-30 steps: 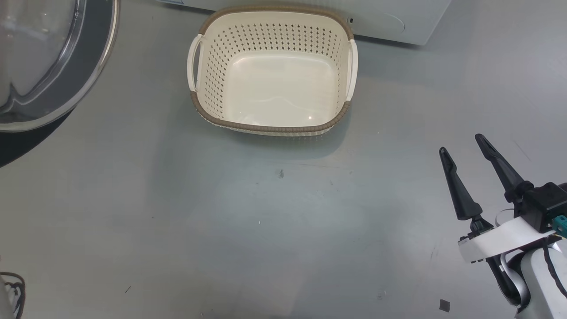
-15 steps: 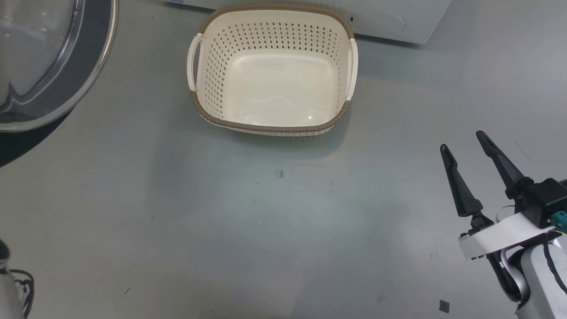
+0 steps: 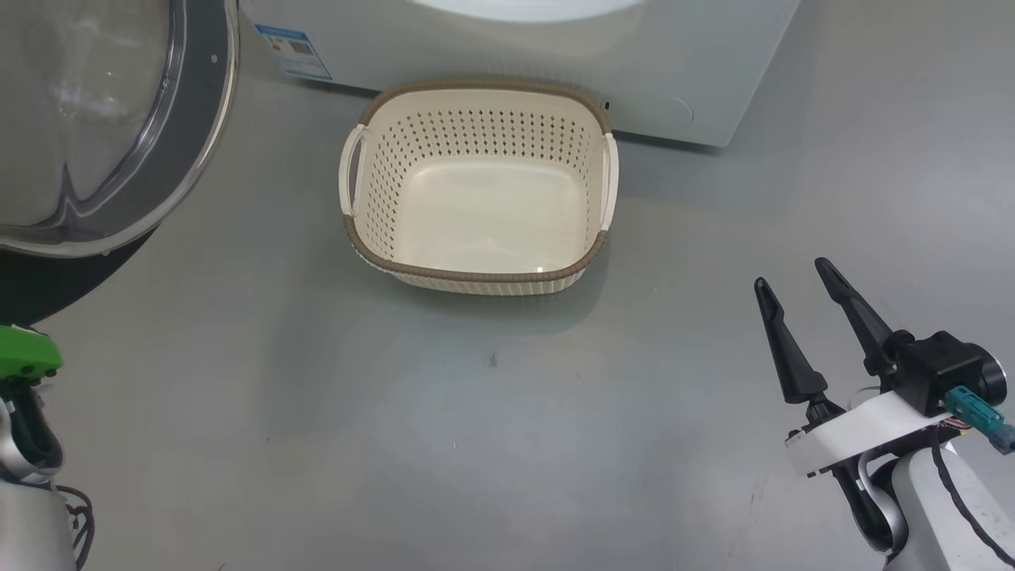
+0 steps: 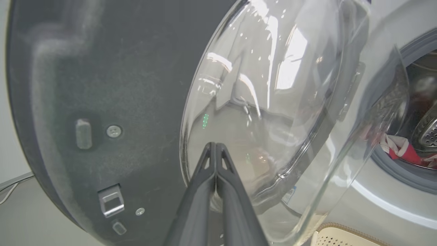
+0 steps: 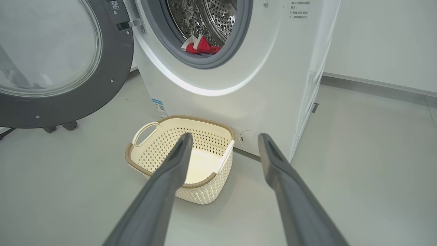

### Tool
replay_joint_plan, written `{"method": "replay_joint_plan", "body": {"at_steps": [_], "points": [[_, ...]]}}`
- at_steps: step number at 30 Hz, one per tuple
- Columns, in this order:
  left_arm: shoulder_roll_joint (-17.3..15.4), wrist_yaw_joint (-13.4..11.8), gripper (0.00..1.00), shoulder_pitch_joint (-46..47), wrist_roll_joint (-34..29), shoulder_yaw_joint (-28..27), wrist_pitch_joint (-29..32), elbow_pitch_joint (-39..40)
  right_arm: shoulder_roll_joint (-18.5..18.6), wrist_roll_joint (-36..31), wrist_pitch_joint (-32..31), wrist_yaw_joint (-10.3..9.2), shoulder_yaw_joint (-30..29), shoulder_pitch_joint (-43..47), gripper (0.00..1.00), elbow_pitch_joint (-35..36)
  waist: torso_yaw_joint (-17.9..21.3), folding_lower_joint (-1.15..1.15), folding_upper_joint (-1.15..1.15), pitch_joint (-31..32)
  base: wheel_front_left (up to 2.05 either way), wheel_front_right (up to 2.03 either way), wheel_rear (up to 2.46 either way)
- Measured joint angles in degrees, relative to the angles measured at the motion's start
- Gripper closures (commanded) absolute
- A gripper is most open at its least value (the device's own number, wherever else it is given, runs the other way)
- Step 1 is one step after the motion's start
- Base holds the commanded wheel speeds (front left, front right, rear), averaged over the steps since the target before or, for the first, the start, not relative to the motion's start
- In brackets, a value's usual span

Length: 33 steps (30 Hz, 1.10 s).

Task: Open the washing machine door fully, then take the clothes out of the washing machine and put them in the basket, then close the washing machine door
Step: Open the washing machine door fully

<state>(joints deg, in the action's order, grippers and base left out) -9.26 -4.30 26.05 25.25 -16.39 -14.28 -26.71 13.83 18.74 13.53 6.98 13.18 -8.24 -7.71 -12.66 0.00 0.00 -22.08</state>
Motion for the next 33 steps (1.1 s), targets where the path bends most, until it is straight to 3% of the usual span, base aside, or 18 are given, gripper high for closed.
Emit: {"method": "replay_joint_plan", "body": {"at_steps": [7,15,24,33], "points": [[-0.3,1.5,1.00,-3.1,-3.0,3.0,0.0,1.5,-2.1,0.7,0.4,0.00,0.1,0.0,0.00,-2.1,1.5,0.00,0.00,4.8,0.00,0.00,0.00],[3.4,4.1,1.00,-7.7,-4.0,8.3,-0.1,2.7,-4.4,2.4,0.7,-0.57,-1.2,0.8,0.00,-4.2,4.5,0.00,0.00,10.4,0.00,0.00,0.00],[5.2,6.6,1.00,-12.4,-5.7,12.9,-0.1,3.9,-5.4,2.4,0.7,-0.55,-0.2,2.5,0.00,-5.0,9.4,0.00,0.00,15.3,0.00,0.00,0.00],[6.6,7.6,1.00,-16.0,-5.7,15.9,-0.1,6.3,-5.7,2.3,0.7,-0.52,-0.6,3.2,0.00,-3.9,14.2,0.00,0.00,18.0,0.00,0.00,0.00]]}}
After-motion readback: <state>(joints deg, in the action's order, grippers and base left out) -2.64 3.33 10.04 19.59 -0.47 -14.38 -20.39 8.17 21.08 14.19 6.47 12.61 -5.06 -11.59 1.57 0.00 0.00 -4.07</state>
